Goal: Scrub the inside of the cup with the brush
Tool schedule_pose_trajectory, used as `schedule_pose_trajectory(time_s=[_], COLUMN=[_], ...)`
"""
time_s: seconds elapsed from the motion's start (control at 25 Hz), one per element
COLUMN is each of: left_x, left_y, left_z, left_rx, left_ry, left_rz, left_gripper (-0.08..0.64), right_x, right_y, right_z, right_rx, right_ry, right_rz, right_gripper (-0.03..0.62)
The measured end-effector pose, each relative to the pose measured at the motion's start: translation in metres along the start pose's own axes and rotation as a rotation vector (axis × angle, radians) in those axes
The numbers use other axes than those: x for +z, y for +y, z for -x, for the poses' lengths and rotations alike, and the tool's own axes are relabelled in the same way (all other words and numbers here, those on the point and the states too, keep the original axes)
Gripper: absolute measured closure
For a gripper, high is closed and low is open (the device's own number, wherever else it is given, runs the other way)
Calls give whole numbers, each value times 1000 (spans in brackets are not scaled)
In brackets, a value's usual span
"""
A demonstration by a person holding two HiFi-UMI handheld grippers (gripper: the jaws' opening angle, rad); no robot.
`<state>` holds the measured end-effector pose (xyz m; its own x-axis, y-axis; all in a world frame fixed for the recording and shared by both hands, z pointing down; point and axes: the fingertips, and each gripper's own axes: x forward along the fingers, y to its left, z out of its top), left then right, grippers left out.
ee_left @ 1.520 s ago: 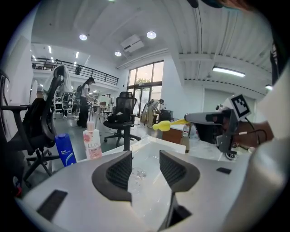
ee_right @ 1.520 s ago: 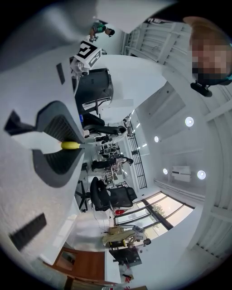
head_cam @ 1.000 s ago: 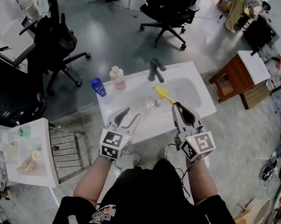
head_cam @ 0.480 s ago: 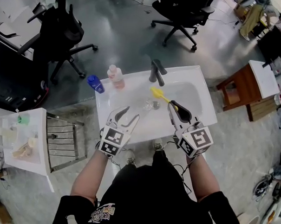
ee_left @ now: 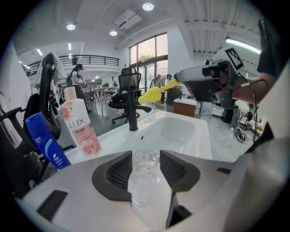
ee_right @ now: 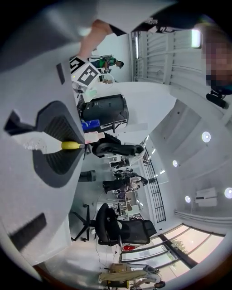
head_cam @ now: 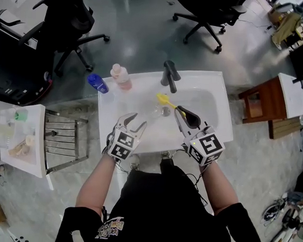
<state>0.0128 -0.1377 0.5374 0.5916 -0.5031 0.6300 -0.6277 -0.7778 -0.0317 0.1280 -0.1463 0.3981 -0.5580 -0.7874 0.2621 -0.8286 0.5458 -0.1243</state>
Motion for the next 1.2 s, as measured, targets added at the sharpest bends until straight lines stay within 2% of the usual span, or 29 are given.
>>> schedule_pose_trajectory(time_s=[0.48, 0.88, 1.2], left_x=[-47, -77, -86], left_y=[4, 6, 6], left_z=[-58, -94, -112], left_rx=[7, -24, -63], left_ry=[178, 274, 286], left_rz=[-42, -33, -18], left_gripper=[388, 389, 419], right_x=[-63, -116, -149], right_y=[-10, -21, -14], right_z=[-46, -71, -91], right_rx=[136, 187, 236], right_ry=[181, 334, 455], right_rz=[23, 34, 96], right_gripper=[555, 555, 555])
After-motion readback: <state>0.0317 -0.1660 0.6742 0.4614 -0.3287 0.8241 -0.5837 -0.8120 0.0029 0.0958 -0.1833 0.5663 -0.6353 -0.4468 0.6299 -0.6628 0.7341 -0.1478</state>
